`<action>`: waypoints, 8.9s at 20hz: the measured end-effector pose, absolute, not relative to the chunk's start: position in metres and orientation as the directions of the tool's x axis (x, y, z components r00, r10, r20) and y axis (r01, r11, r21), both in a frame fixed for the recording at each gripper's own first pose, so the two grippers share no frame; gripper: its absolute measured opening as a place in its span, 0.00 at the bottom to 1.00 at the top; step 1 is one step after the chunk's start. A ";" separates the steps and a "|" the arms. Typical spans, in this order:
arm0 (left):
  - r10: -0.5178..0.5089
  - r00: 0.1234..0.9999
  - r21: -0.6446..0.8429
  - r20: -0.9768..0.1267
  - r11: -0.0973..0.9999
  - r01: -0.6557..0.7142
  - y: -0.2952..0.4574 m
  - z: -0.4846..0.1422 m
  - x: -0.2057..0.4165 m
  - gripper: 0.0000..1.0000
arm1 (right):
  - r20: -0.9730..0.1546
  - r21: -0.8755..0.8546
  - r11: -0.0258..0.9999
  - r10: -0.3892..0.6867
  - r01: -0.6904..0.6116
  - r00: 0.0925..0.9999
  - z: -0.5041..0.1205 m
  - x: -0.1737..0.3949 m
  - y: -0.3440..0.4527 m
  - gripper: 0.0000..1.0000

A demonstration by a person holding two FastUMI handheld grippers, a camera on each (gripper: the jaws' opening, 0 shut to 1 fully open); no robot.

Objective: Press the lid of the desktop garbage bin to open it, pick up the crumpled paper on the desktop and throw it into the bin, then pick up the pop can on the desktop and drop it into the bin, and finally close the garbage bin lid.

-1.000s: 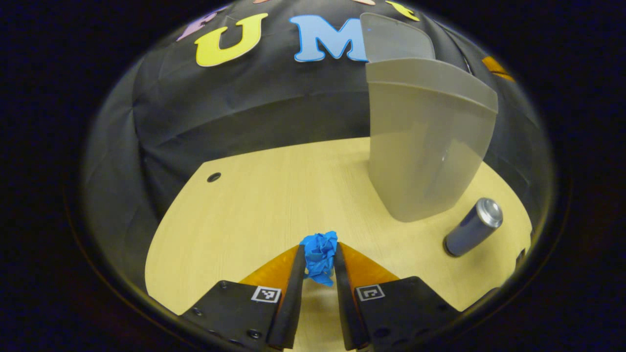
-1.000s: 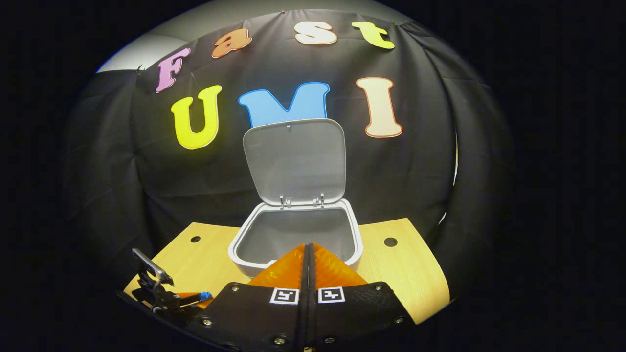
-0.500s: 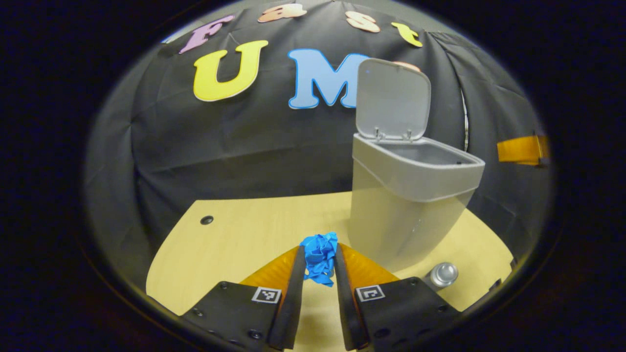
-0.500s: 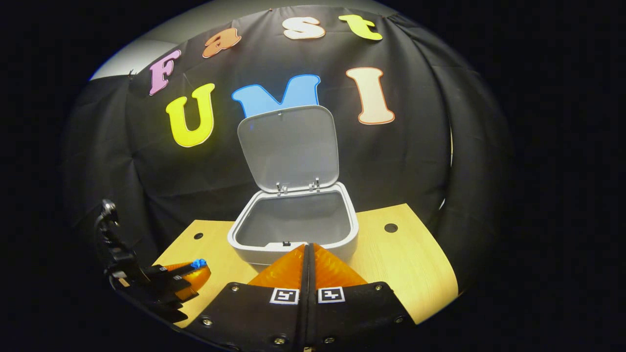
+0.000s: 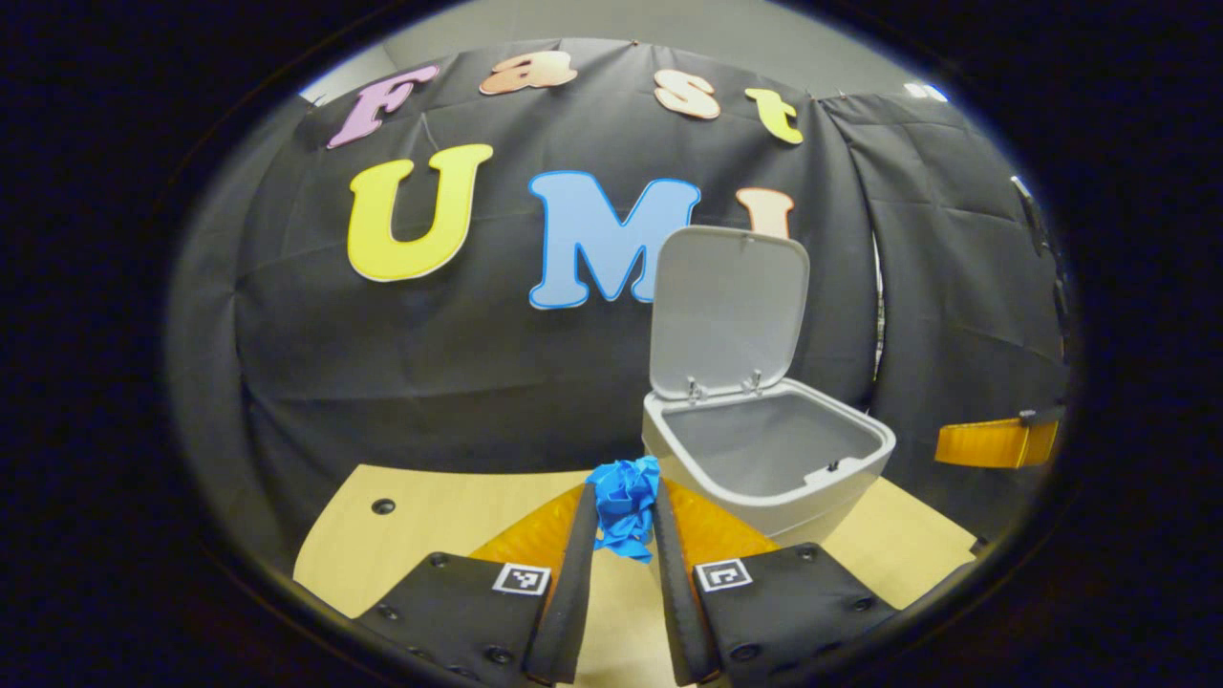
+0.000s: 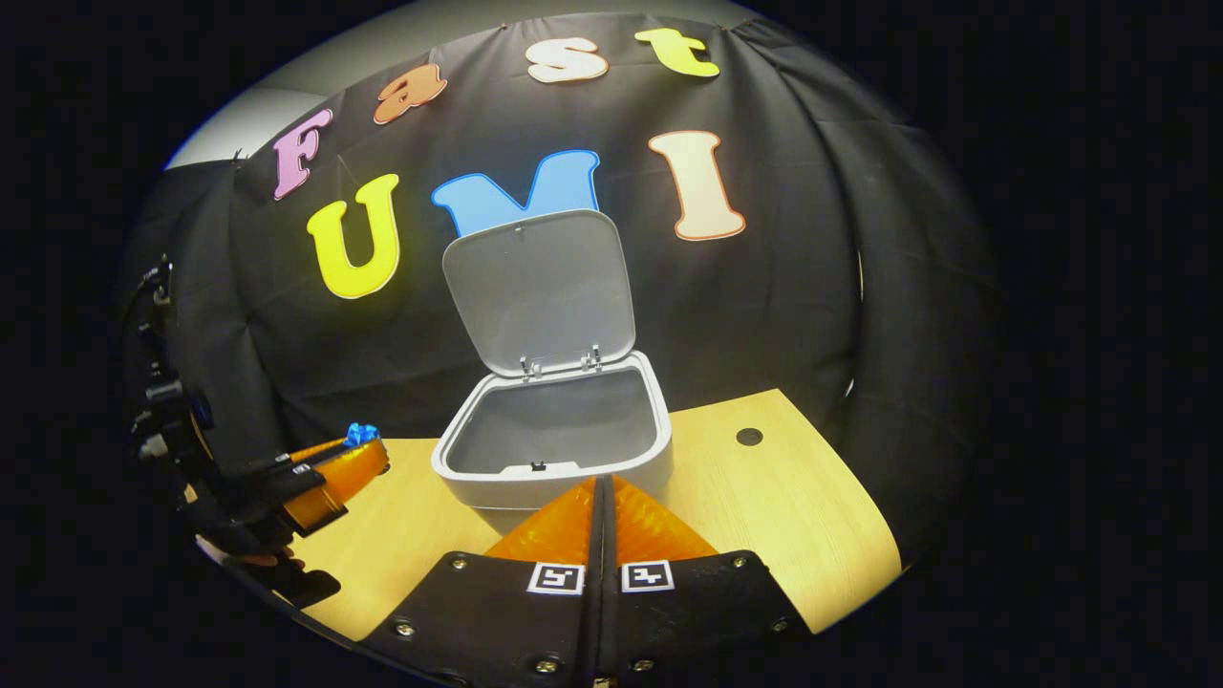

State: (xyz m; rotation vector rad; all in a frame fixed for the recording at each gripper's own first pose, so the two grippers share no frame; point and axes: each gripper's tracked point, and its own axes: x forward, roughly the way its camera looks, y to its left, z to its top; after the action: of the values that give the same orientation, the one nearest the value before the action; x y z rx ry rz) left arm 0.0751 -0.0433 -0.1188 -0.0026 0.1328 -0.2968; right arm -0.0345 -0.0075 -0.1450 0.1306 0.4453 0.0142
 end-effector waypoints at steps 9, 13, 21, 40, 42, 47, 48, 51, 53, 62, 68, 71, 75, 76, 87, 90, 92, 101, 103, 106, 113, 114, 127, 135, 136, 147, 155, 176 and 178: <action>-0.404 0.913 0.009 -0.058 0.914 0.406 -0.109 -0.073 0.092 0.50 | -0.422 0.123 0.989 -0.024 0.083 0.906 -0.139 -0.049 -0.033 0.00; -0.435 0.899 0.022 -0.053 0.900 0.436 -0.133 -0.068 0.098 0.49 | -0.425 0.119 0.986 -0.057 0.118 0.903 -0.140 -0.059 -0.046 0.00; -0.432 0.898 -0.003 -0.084 0.901 0.433 -0.145 -0.078 0.107 0.76 | -0.436 0.118 0.980 -0.095 0.161 0.895 -0.144 -0.072 -0.061 0.00; -0.268 0.960 -0.037 -0.077 0.963 0.266 -0.055 -0.072 0.079 0.85 | -0.574 0.126 0.992 0.089 -0.020 0.814 -0.225 -0.059 0.002 1.00; -0.242 0.967 -0.038 -0.075 0.970 0.240 -0.041 -0.073 0.076 0.85 | -0.615 0.104 0.992 0.116 -0.065 0.780 -0.244 -0.062 0.014 0.99; -0.167 0.983 -0.039 -0.081 0.986 0.164 -0.004 -0.075 0.069 0.85 | -0.678 0.064 0.988 0.146 -0.140 0.721 -0.280 -0.061 0.029 0.99; -0.154 0.985 -0.040 -0.083 0.988 0.151 0.002 -0.076 0.066 0.93 | -0.686 0.058 0.988 0.146 -0.147 0.713 -0.286 -0.060 0.030 0.99; -0.110 0.990 -0.033 -0.086 0.994 0.108 0.022 -0.077 0.062 0.85 | -0.714 0.052 0.986 0.148 -0.158 0.684 -0.305 -0.056 0.035 0.99; -0.084 0.992 -0.029 -0.091 0.996 0.082 0.033 -0.077 0.059 0.89 | -0.734 0.057 0.986 0.150 -0.159 0.662 -0.316 -0.056 0.036 0.99; -0.041 0.993 -0.041 -0.109 0.998 0.036 0.040 -0.086 0.056 0.77 | -0.792 0.070 0.984 0.154 -0.163 0.591 -0.346 -0.063 0.036 0.99; -0.046 0.992 -0.057 -0.115 0.998 0.039 0.034 -0.090 0.059 0.77 | -0.817 0.070 0.977 0.173 -0.204 0.550 -0.355 -0.069 0.041 0.87; -0.048 0.991 -0.069 -0.123 0.997 0.040 0.033 -0.093 0.059 0.77 | -0.819 0.069 0.975 0.177 -0.212 0.545 -0.356 -0.069 0.042 0.83; -0.052 0.991 -0.076 -0.126 0.996 0.043 0.032 -0.096 0.059 0.77 | -0.797 0.083 0.967 0.211 -0.243 0.565 -0.343 -0.068 0.049 0.77; -0.053 0.991 -0.076 -0.126 0.996 0.043 0.033 -0.096 0.059 0.77 | -0.785 0.039 0.976 0.164 -0.216 0.597 -0.339 -0.066 0.042 0.70; -0.059 0.990 -0.085 -0.127 0.995 0.049 0.038 -0.097 0.053 0.83 | -0.797 0.051 0.963 0.199 -0.265 0.570 -0.344 -0.076 0.057 0.47; -0.057 0.990 -0.084 -0.130 0.995 0.047 0.040 -0.098 0.052 0.85 | -0.801 0.051 0.957 0.209 -0.285 0.561 -0.348 -0.078 0.064 0.68; -0.054 0.990 -0.082 -0.128 0.996 0.044 0.044 -0.098 0.051 0.81 | -0.807 0.044 0.955 0.207 -0.294 0.552 -0.351 -0.079 0.065 0.71; -0.033 0.990 -0.082 -0.137 0.996 0.022 0.058 -0.102 0.049 0.81 | -0.792 0.068 0.944 0.248 -0.323 0.558 -0.347 -0.075 0.084 0.76; -0.030 0.990 -0.082 -0.139 0.996 0.019 0.059 -0.103 0.049 0.77 | -0.799 0.062 0.936 0.254 -0.347 0.545 -0.353 -0.078 0.088 0.76; -0.028 0.989 -0.085 -0.145 0.996 0.016 0.061 -0.107 0.048 0.77 | -0.800 0.065 0.930 0.265 -0.360 0.539 -0.354 -0.077 0.093 0.81; -0.022 0.988 -0.096 -0.154 0.995 0.007 0.063 -0.112 0.049 0.85 | -0.806 0.051 0.922 0.265 -0.384 0.529 -0.356 -0.079 0.093 0.97; -0.023 0.988 -0.099 -0.154 0.995 0.007 0.063 -0.112 0.049 0.81 | -0.812 0.042 0.920 0.258 -0.389 0.524 -0.360 -0.080 0.092 0.98; -0.028 0.987 -0.100 -0.161 0.995 0.012 0.059 -0.115 0.051 0.85 | -0.781 0.074 0.925 0.287 -0.374 0.554 -0.336 -0.076 0.095 0.83; -0.022 0.986 -0.091 -0.167 0.996 0.007 0.063 -0.117 0.051 0.85 | -0.610 0.226 0.874 0.472 -0.431 0.637 -0.243 -0.057 0.140 0.83; -0.019 0.986 -0.090 -0.167 0.996 0.004 0.065 -0.116 0.050 0.85 | -0.589 0.230 0.867 0.486 -0.442 0.646 -0.231 -0.055 0.145 0.83; 0.026 0.990 -0.081 -0.140 0.996 -0.038 0.082 -0.105 0.039 0.85 | -0.354 0.271 0.816 0.577 -0.510 0.736 -0.113 -0.012 0.173 0.83; 0.027 0.988 -0.104 -0.153 0.994 -0.043 0.084 -0.111 0.040 0.81 | -0.236 0.243 0.896 0.427 -0.372 0.873 -0.065 0.036 0.114 0.83; 0.012 0.982 -0.154 -0.189 0.987 -0.041 0.085 -0.130 0.050 0.81 | -0.163 0.104 0.983 0.165 -0.149 0.973 -0.056 0.077 0.046 1.00; 0.012 0.982 -0.156 -0.189 0.987 -0.042 0.086 -0.130 0.050 0.81 | -0.160 0.107 0.983 0.167 -0.152 0.973 -0.054 0.077 0.047 0.94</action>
State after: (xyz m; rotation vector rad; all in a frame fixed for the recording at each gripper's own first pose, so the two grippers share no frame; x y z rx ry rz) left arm 0.0499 0.0856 -0.1304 -0.1607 0.1883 0.0273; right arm 0.0772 0.0471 -0.0545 0.0945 0.1695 0.1612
